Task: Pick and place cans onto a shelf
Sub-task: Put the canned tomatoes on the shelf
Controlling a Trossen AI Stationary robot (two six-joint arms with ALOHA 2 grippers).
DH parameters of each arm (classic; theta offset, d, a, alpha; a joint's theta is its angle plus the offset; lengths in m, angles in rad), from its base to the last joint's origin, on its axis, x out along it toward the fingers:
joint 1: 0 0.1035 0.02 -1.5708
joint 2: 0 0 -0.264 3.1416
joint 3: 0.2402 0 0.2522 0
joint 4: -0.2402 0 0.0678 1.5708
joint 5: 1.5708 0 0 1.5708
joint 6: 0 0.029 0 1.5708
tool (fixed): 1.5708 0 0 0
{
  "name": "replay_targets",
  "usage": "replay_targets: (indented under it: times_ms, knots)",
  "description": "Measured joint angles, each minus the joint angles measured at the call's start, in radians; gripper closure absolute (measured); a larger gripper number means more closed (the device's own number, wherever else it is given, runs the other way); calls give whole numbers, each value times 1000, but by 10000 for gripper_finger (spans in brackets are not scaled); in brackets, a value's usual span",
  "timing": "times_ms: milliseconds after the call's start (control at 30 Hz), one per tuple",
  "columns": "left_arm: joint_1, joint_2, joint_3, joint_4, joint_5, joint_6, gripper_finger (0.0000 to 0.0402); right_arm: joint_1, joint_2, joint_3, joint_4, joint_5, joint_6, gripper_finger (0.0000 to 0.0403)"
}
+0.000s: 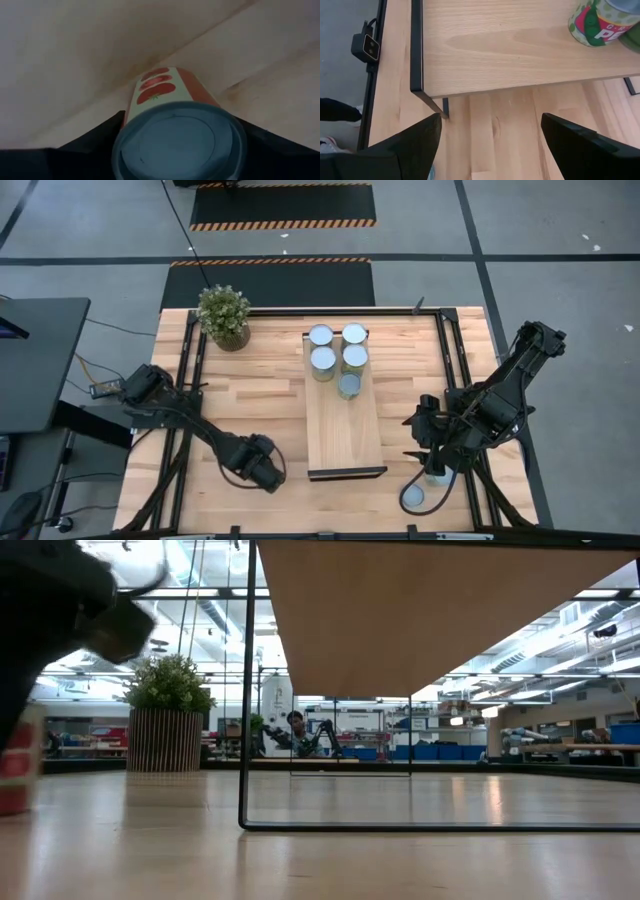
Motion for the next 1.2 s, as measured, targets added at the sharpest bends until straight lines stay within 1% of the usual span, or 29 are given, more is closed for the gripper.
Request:
replay_targets:
  times_ms: [100, 167, 267, 367, 500, 633, 733, 833, 900, 967, 1067, 1133, 1200]
  knots:
    - [39, -18, 23, -3, -3, 246, 118, 0, 0, 0, 2, 0, -13, 53]
    - [71, -44, 54, -40, -5, 438, 117, 0, 0, 0, 2, 0, -24, 53]
    - [125, -75, 135, -164, -18, 718, 111, 0, 0, 0, 2, -1, -31, 53]
    - [178, -94, 233, -323, -42, 972, 111, -1, 0, 0, 2, -1, -29, 53]
    - [252, -98, 359, -427, -42, 1285, 112, -8, 0, 0, 2, -1, -28, 53]
    - [322, -98, 443, -426, -50, 1569, 112, -24, 0, 0, 2, -1, -15, 53]
    - [365, -98, 500, -391, -72, 1727, 111, -33, 0, 0, 2, 7, 0, 53]
    - [403, -98, 554, -361, -105, 1806, 111, -37, 0, 0, 2, 8, 7, 53]
    - [432, -98, 578, -338, -110, 1797, 111, -40, 0, 0, 2, 10, 7, 53]
    - [462, -98, 587, -308, -108, 1733, 111, -40, 0, 0, 2, 14, 7, 53]
    - [500, -82, 588, -242, -76, 1605, 111, -40, 0, 0, 2, 30, 7, 53]
    - [512, -62, 591, -219, -70, 1541, 111, -41, 0, 0, 2, 37, 7, 53]
    - [516, -34, 620, -223, -65, 1495, 111, -46, 0, 0, 2, 36, -1, 53]
